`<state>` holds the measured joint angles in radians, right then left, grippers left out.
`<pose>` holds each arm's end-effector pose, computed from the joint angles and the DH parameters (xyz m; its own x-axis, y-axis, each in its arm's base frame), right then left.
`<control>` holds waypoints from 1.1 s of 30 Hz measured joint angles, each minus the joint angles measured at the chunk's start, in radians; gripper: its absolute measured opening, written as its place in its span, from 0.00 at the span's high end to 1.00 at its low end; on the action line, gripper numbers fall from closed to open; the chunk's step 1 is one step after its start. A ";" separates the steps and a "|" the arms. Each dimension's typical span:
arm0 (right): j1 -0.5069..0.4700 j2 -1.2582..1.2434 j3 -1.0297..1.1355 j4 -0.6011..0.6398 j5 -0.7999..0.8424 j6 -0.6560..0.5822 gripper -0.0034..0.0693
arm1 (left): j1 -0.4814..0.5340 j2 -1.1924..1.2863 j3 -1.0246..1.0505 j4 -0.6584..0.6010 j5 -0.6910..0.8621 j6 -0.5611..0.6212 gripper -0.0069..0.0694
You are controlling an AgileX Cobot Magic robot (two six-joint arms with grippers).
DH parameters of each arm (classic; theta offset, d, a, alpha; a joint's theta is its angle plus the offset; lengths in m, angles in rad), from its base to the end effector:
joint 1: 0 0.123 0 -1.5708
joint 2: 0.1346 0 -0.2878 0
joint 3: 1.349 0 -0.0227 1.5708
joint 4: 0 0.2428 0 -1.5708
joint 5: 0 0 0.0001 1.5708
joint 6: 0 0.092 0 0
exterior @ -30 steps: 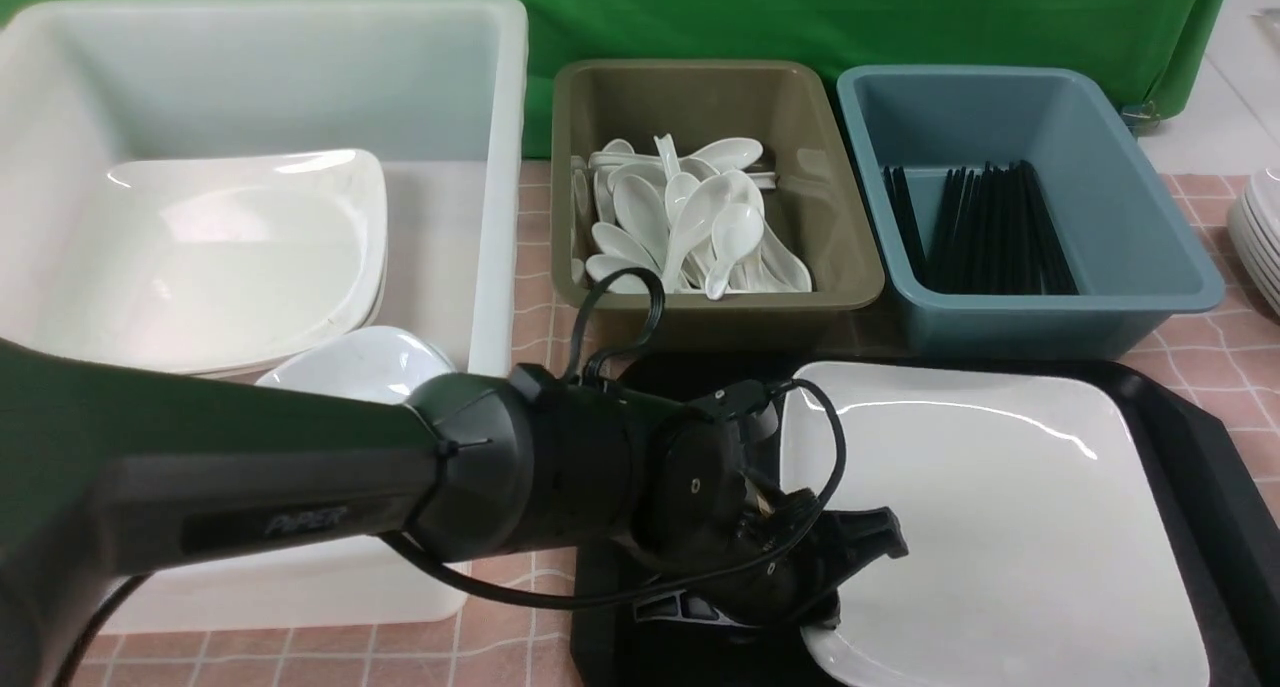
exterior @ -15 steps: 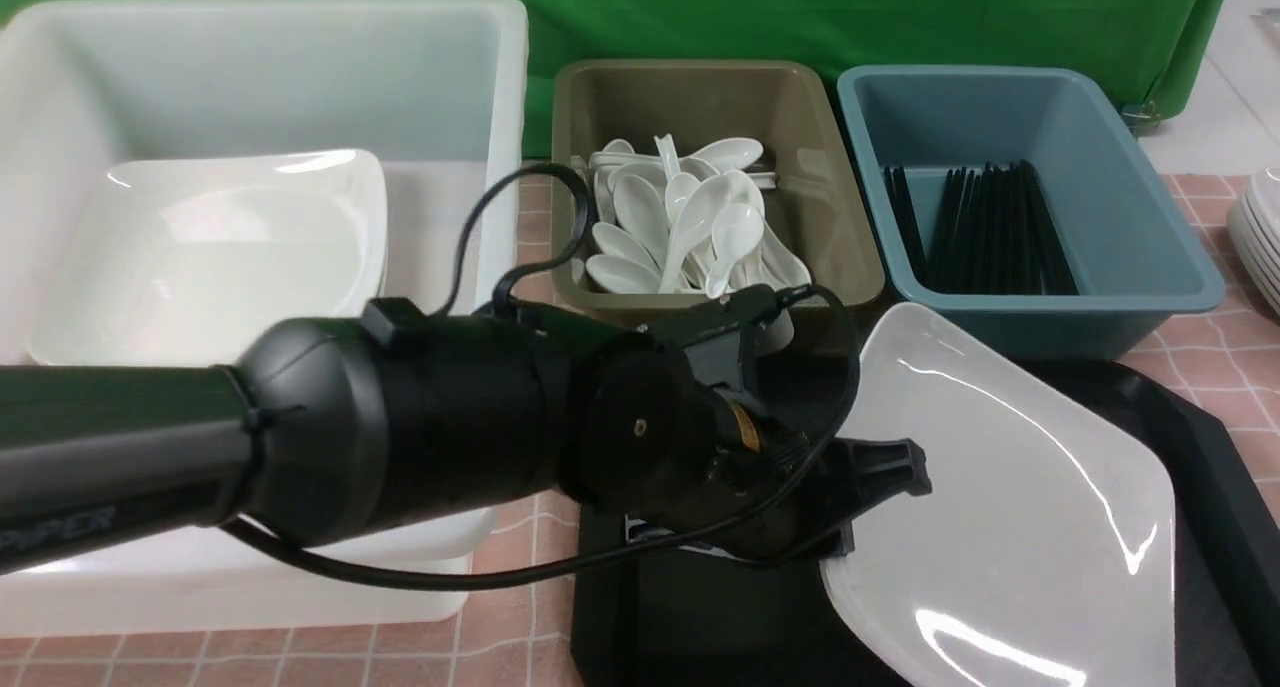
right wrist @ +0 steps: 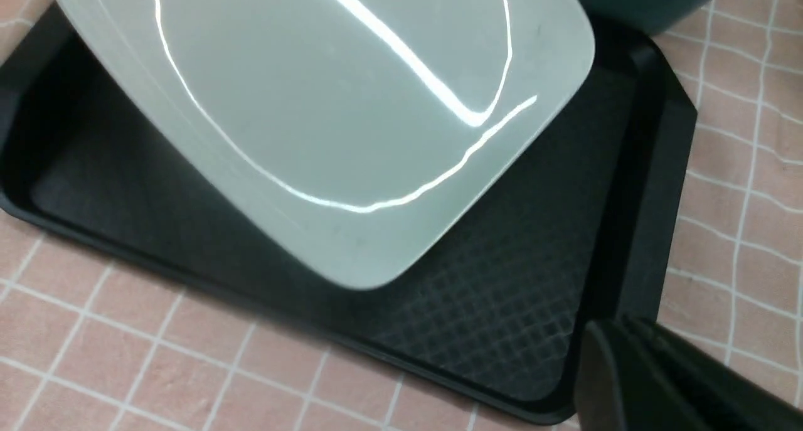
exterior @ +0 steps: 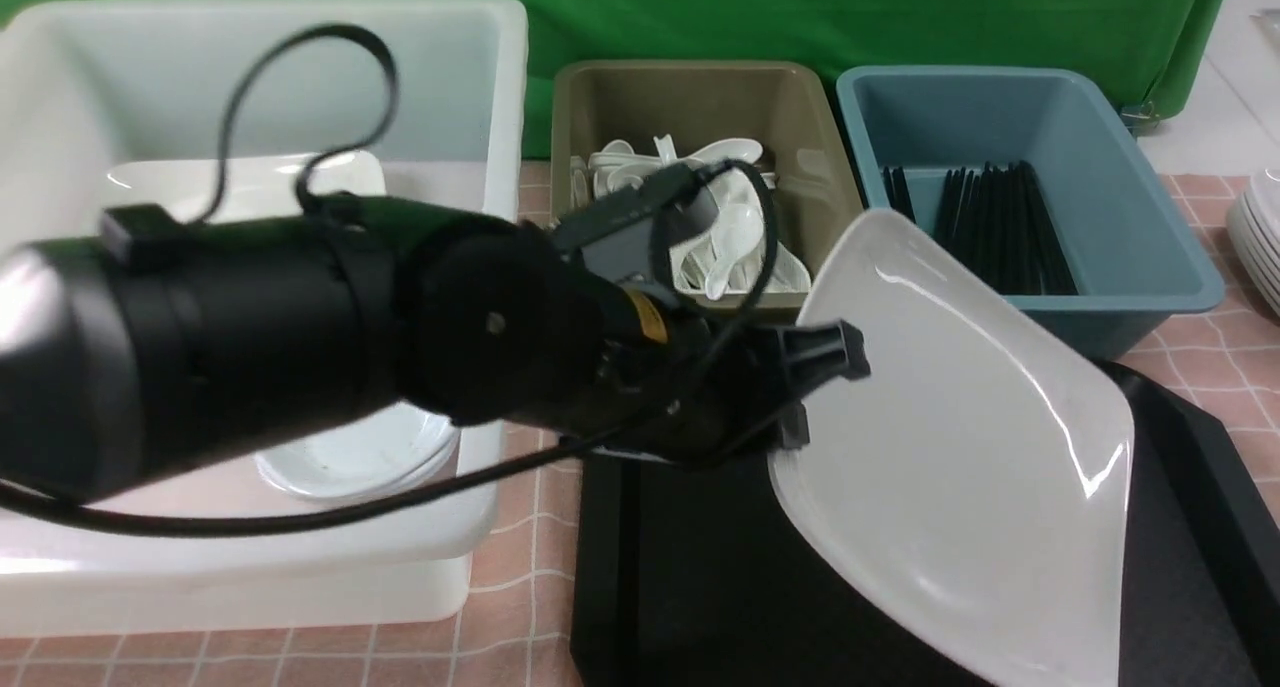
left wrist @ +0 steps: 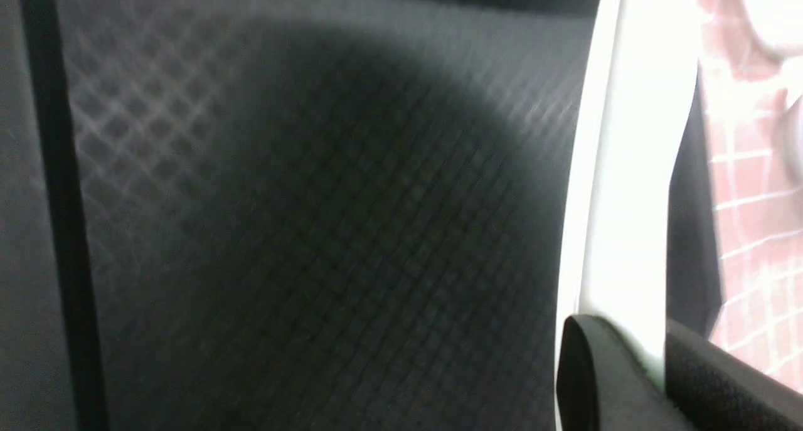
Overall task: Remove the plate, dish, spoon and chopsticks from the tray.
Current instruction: Use the left arm to put the plate into the large storage box on the left
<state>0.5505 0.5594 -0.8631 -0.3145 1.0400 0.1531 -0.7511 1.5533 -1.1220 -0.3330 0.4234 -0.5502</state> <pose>0.0694 0.0138 0.3685 -0.4967 -0.3163 -0.8082 -0.3251 0.9312 -0.1647 0.2376 -0.2388 0.2863 -0.8905 -0.1921 -0.4124 0.1158 0.7808 -0.6139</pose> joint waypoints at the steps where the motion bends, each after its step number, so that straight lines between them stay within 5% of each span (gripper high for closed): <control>1: 0.000 -0.002 0.000 0.000 0.001 0.000 0.91 | 0.012 -0.015 0.000 -0.001 0.000 0.000 0.88; 7: 0.000 -0.002 0.000 0.000 0.006 0.000 0.91 | 0.134 -0.131 0.002 -0.024 0.000 0.011 0.88; 15: 0.000 -0.002 0.000 0.000 0.005 0.021 0.91 | 0.549 -0.340 -0.013 -0.121 0.055 0.142 0.88; 18: 0.000 -0.004 0.000 0.000 -0.004 0.031 0.90 | 0.913 -0.337 -0.051 -0.259 0.221 0.367 0.88; 24: 0.000 -0.004 0.000 0.001 -0.005 0.042 0.90 | 1.337 -0.209 -0.052 -0.594 0.429 0.772 0.88; 28: 0.000 -0.004 0.000 0.001 -0.007 0.042 0.90 | 1.480 -0.092 -0.055 -0.770 0.483 0.940 0.88; 33: 0.000 -0.004 0.000 0.001 -0.012 0.043 0.89 | 1.507 0.071 -0.094 -0.825 0.514 1.089 0.88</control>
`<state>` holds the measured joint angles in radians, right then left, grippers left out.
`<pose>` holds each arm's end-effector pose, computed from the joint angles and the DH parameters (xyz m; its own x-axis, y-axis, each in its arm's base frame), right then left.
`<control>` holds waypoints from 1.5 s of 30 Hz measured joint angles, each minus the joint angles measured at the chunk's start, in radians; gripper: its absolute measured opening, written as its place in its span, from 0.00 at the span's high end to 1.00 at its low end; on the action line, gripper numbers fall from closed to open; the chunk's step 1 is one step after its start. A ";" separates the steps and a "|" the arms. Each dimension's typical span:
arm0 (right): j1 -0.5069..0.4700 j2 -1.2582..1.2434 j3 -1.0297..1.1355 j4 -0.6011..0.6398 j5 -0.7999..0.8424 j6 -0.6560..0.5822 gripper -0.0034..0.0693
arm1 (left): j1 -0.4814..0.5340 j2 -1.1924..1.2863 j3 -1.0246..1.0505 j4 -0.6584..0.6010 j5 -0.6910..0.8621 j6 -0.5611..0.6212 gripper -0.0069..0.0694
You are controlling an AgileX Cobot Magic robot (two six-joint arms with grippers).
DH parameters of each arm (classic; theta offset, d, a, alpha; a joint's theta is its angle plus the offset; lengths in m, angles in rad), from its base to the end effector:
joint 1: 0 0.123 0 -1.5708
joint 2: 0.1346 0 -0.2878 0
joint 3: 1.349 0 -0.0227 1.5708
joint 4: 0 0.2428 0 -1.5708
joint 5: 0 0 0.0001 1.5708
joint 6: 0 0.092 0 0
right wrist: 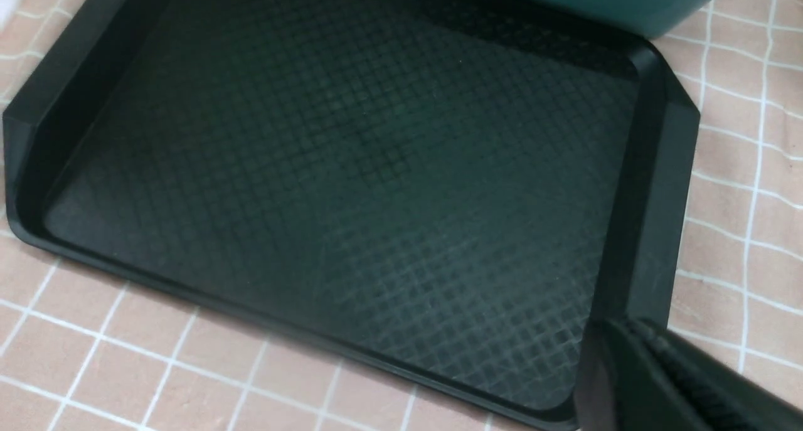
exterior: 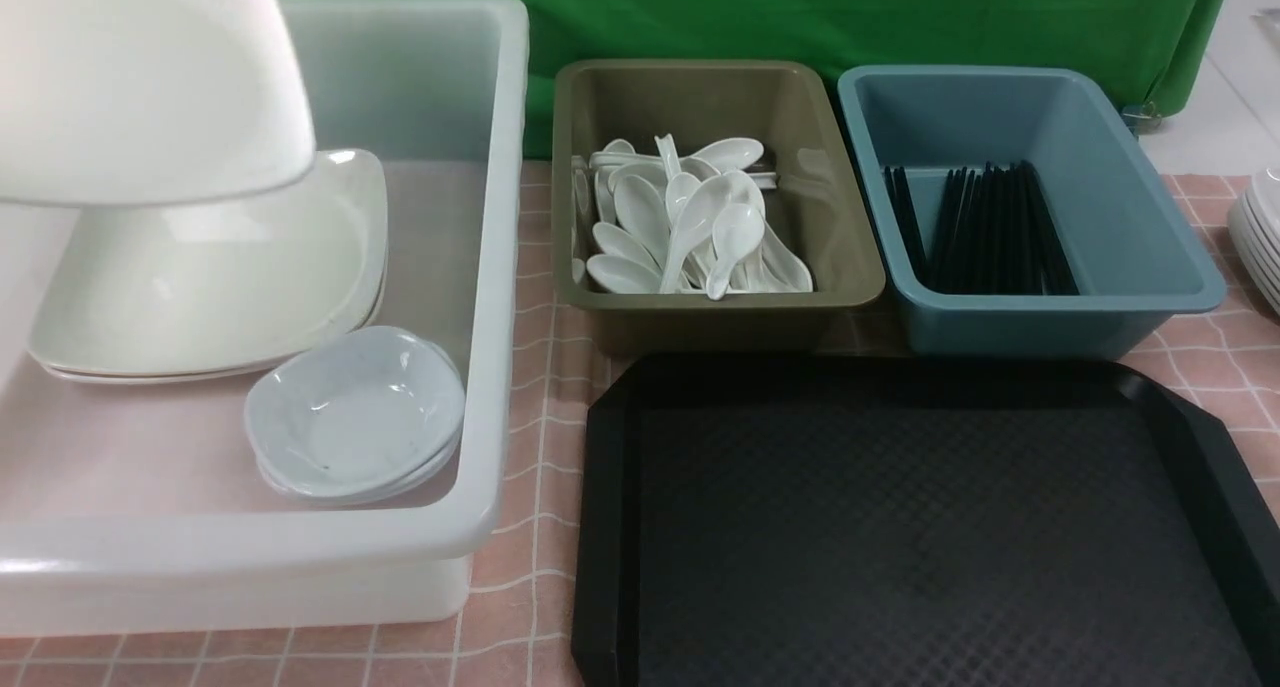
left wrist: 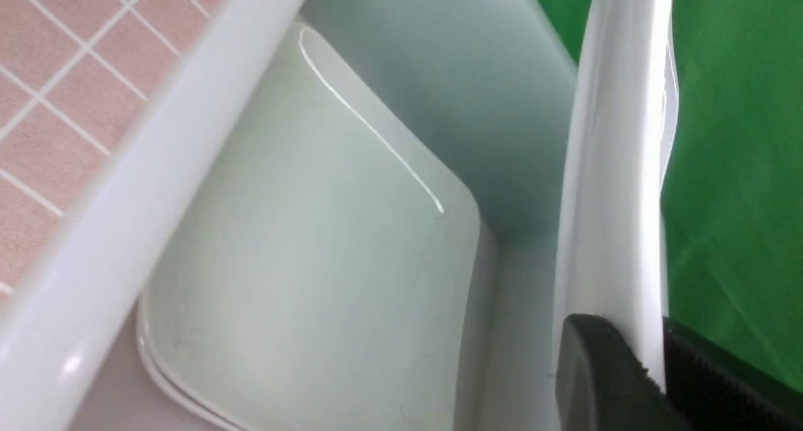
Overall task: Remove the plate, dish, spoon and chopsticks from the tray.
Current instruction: Use the left arm to put the plate into the large storage box on the left
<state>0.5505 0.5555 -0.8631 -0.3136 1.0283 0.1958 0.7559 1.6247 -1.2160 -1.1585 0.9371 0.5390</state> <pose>0.0690 0.0138 0.3696 -0.4984 -0.2721 -0.8232 -0.3053 0.9437 -0.1270 0.2894 0.1794 0.3051 -0.4541 -0.7853 -0.4208 -0.2941 0.5780 -0.7612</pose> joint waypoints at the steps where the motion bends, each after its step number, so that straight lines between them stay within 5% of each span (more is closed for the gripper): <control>1: 0.000 0.000 0.000 0.000 0.000 0.000 0.89 | -0.001 0.019 -0.017 0.006 0.015 0.011 0.88; 10: 0.000 0.000 0.000 0.000 -0.001 0.000 0.89 | -0.115 0.194 -0.227 0.256 0.054 -0.019 0.88; 30: 0.000 0.000 0.000 0.000 -0.008 0.001 0.89 | -0.198 0.255 -0.244 0.368 -0.146 -0.105 0.86; 35: 0.000 0.000 0.000 0.000 -0.032 0.001 0.88 | -0.198 0.255 -0.244 0.413 -0.154 -0.113 0.74; 41: 0.000 0.000 0.000 0.000 -0.042 0.001 0.87 | -0.198 0.250 -0.255 0.433 -0.117 -0.117 0.41; 45: 0.000 0.000 -0.010 0.000 -0.042 0.001 0.86 | -0.198 0.241 -0.350 0.509 -0.035 -0.131 0.29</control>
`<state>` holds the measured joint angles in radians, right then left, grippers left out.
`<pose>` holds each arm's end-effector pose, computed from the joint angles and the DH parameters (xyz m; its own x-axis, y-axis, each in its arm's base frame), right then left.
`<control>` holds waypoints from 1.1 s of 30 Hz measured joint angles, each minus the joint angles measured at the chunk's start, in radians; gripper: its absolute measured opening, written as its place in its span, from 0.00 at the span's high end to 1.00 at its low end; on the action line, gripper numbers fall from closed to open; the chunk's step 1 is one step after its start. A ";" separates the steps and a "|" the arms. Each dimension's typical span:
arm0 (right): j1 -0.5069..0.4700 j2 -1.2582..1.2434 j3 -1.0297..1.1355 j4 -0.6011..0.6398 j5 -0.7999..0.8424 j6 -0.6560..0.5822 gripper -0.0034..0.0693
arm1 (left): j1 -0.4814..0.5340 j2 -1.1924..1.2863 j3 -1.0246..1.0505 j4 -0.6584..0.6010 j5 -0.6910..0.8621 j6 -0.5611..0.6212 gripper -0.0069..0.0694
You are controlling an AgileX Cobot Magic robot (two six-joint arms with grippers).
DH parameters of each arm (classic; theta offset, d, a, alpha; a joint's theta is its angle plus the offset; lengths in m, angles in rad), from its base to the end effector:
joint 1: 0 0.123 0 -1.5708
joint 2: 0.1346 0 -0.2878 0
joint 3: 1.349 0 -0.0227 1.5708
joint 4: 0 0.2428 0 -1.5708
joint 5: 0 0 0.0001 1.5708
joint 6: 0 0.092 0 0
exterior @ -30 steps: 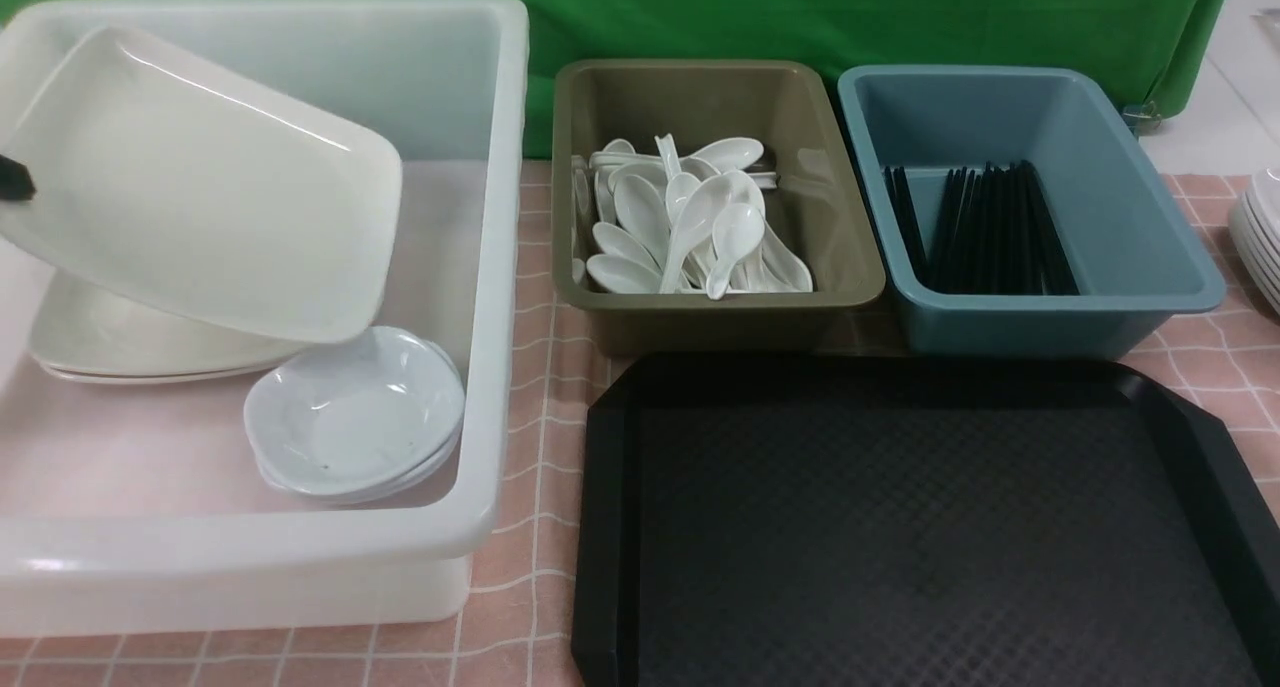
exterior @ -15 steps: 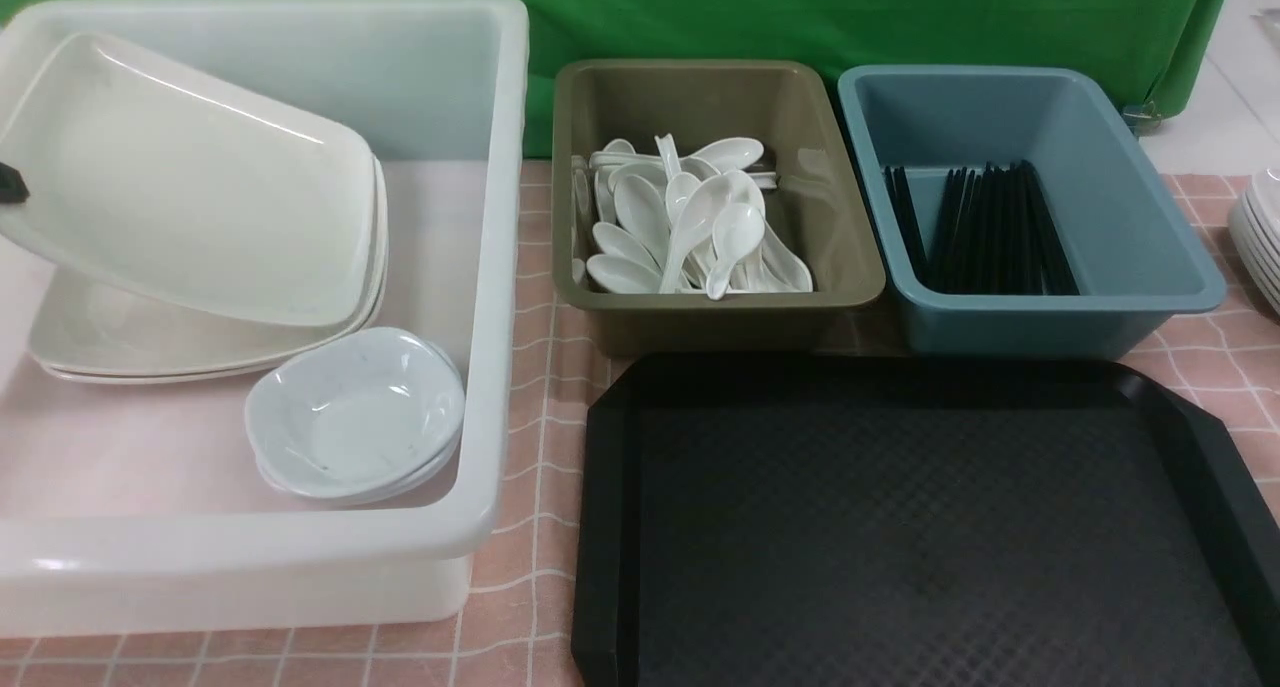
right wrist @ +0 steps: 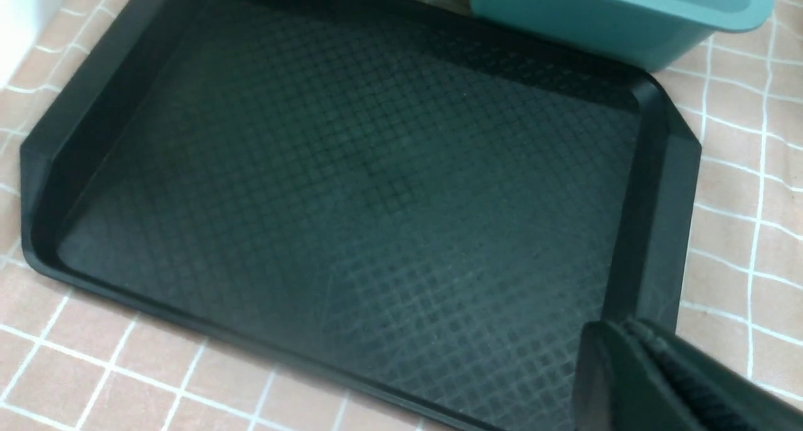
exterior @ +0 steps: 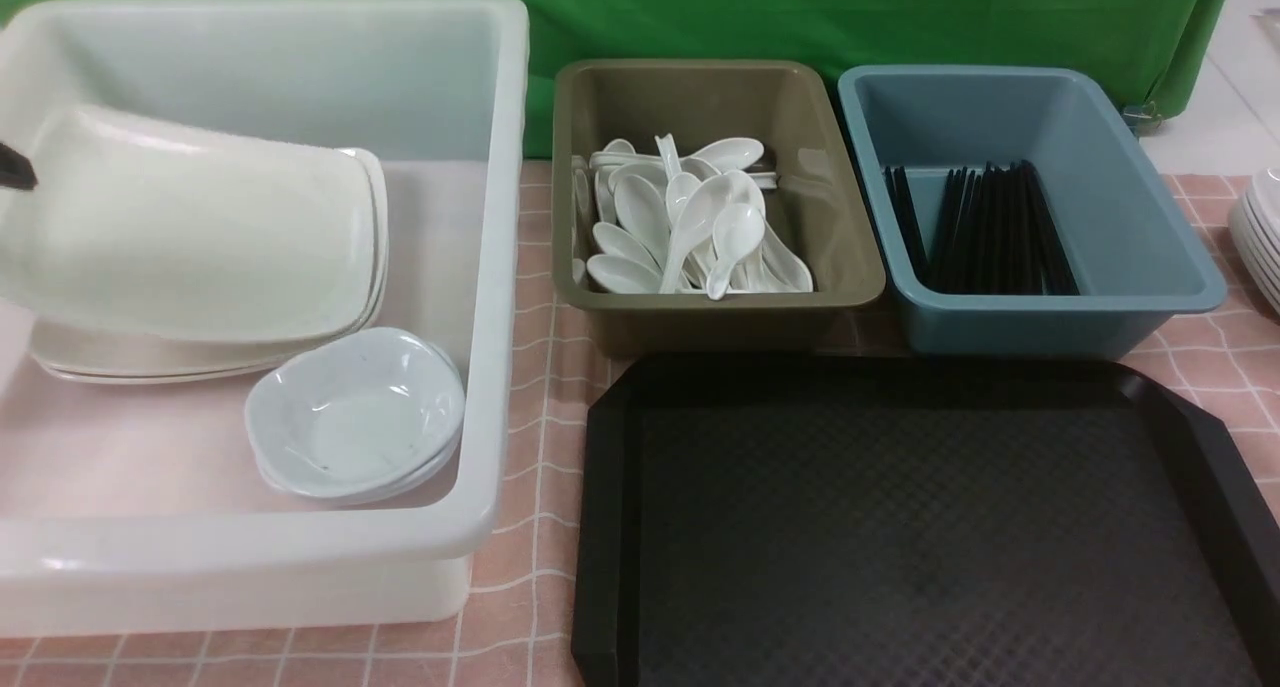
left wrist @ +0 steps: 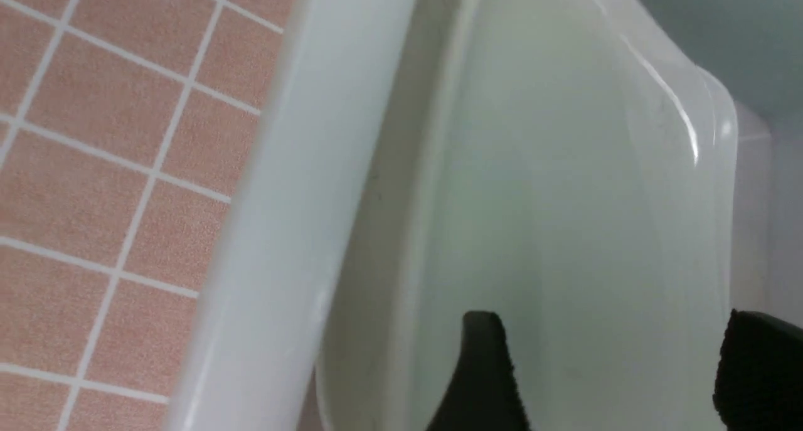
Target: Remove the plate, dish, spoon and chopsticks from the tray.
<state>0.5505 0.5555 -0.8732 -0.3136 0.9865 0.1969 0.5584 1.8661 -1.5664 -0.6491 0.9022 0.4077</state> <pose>0.0700 0.0152 0.3755 -0.4578 -0.2585 -0.8507 -0.3105 0.9430 -0.1194 0.3671 0.1779 0.2873 -0.7063 -0.4744 -0.5255 -0.2725 0.8673 -0.4167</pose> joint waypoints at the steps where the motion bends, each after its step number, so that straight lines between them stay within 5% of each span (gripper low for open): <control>1: 0.000 0.000 -0.005 0.000 0.000 0.000 0.86 | 0.000 -0.003 -0.026 0.017 0.023 -0.009 0.28; 6: 0.000 0.000 -0.054 0.000 0.016 0.000 0.86 | -0.001 -0.010 -0.147 0.062 0.125 -0.092 0.36; 9: 0.000 0.002 -0.105 0.000 0.069 -0.001 0.86 | -0.011 -0.010 -0.183 0.046 0.192 -0.108 0.52; 12: 0.000 0.003 -0.184 0.002 0.148 -0.014 0.86 | -0.058 -0.024 -0.205 -0.012 0.240 -0.107 0.80; 15: 0.000 -0.017 -0.231 0.017 0.148 -0.053 0.86 | -0.124 -0.043 -0.221 -0.069 0.254 -0.105 0.89; 24: 0.000 -0.279 -0.178 0.030 0.099 -0.024 0.91 | -0.377 -0.113 -0.245 -0.023 0.312 -0.102 0.92; 33: 0.000 -0.432 0.301 0.047 -0.582 -0.068 0.91 | -0.559 -0.190 -0.245 0.022 0.316 -0.102 0.93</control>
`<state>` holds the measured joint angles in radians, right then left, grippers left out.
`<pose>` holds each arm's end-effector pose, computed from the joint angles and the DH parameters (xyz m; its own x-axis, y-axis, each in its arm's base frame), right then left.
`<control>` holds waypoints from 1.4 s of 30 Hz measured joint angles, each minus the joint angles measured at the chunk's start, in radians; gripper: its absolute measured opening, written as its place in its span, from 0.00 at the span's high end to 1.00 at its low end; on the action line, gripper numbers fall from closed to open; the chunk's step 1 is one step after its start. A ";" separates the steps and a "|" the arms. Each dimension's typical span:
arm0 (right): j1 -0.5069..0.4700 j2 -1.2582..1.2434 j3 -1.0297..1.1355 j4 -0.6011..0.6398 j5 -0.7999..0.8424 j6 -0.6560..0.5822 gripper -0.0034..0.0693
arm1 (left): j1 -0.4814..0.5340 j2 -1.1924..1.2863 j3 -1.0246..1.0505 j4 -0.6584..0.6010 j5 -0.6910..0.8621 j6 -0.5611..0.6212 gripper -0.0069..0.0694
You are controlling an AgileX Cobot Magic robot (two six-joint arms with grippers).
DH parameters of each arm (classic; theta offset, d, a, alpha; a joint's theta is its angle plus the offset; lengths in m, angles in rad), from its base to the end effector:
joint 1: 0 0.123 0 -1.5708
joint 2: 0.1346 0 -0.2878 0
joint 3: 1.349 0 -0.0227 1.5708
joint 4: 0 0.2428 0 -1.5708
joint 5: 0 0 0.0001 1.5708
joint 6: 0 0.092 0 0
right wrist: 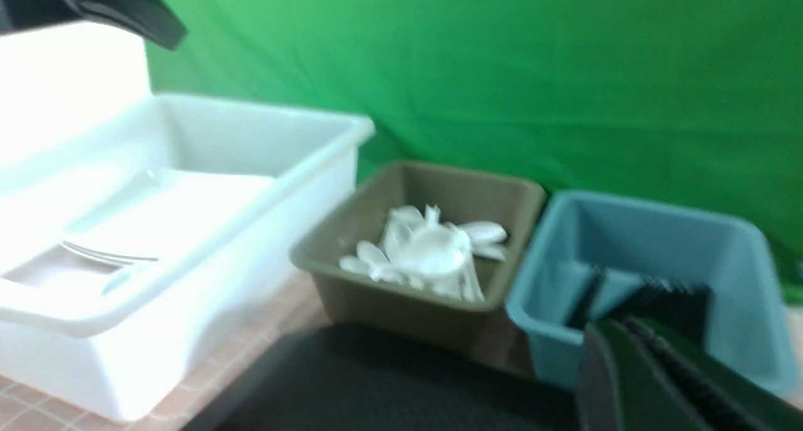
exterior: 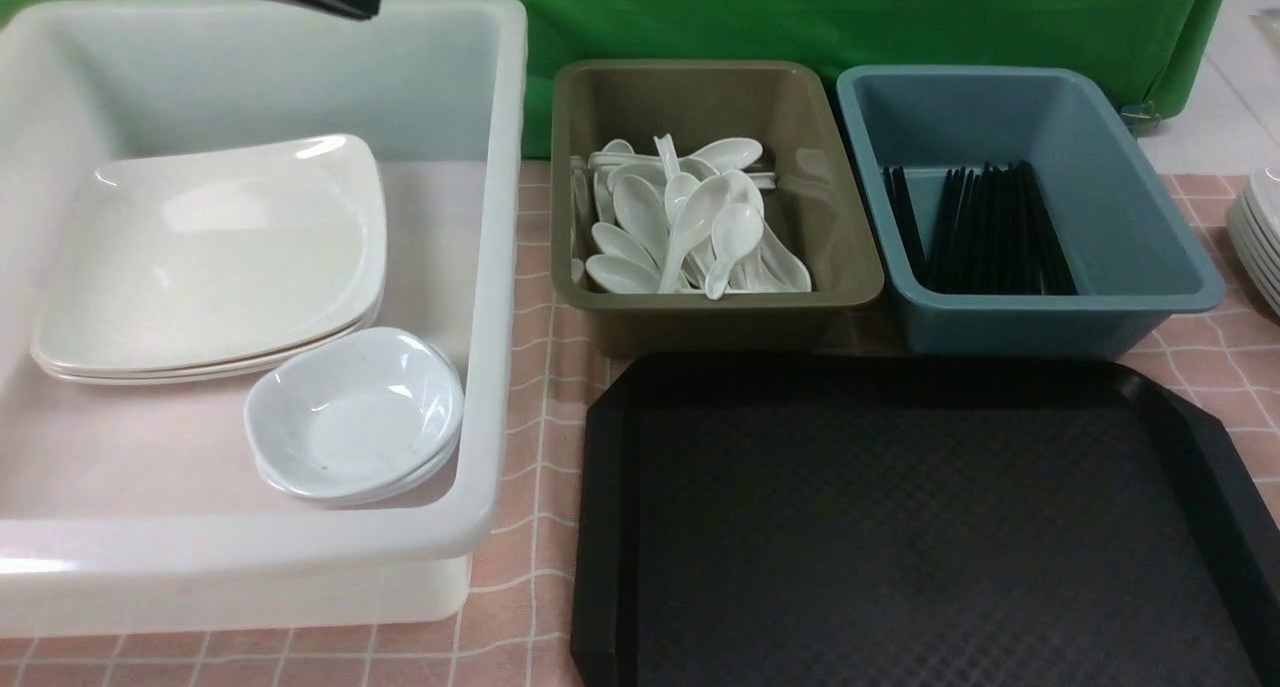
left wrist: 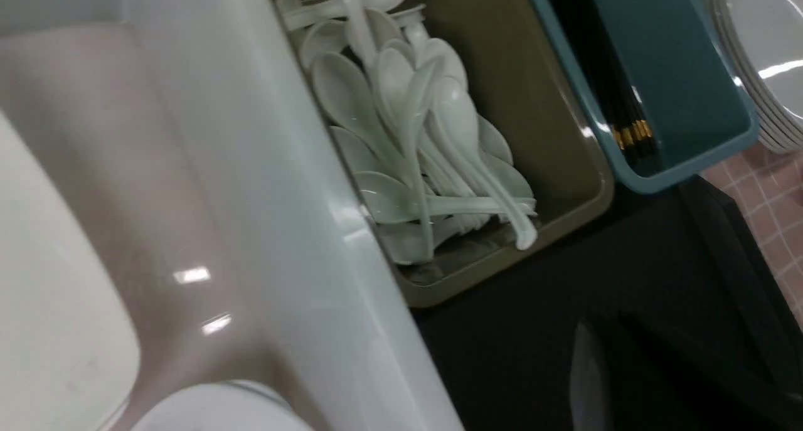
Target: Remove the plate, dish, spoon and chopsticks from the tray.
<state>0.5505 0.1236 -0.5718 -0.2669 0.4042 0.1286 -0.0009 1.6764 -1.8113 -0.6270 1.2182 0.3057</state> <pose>0.0131 -0.0032 0.3529 0.1723 -0.0313 -0.9845 -0.4154 0.9039 -0.1014 0.3466 -0.0510 0.4169 -0.7753 0.0512 -0.6295 0.3810 0.8329 -0.4015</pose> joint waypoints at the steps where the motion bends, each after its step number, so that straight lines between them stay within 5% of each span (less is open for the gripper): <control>1: 0.000 0.001 0.044 0.001 -0.083 -0.005 0.91 | -0.018 -0.004 0.000 0.003 0.000 0.000 0.93; 7: 0.000 0.002 0.155 0.005 -0.272 -0.011 0.91 | -0.079 -0.007 0.000 0.044 0.001 -0.007 0.93; 20: 0.000 0.002 0.163 0.005 -0.254 -0.010 0.91 | -0.103 -0.007 0.000 0.037 0.001 -0.175 0.92; 33: -0.015 -0.018 0.326 0.125 -0.346 -0.010 0.89 | -0.133 -0.007 0.000 0.056 0.001 -0.164 0.92; 42: -0.284 -0.108 0.538 0.137 -0.339 -0.009 0.87 | -0.133 -0.007 0.000 0.121 0.001 -0.151 0.91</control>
<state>0.2666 0.0151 -0.0341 -0.1300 0.0653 0.1192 -0.1335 1.6696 -1.8113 -0.5060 1.2194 0.1551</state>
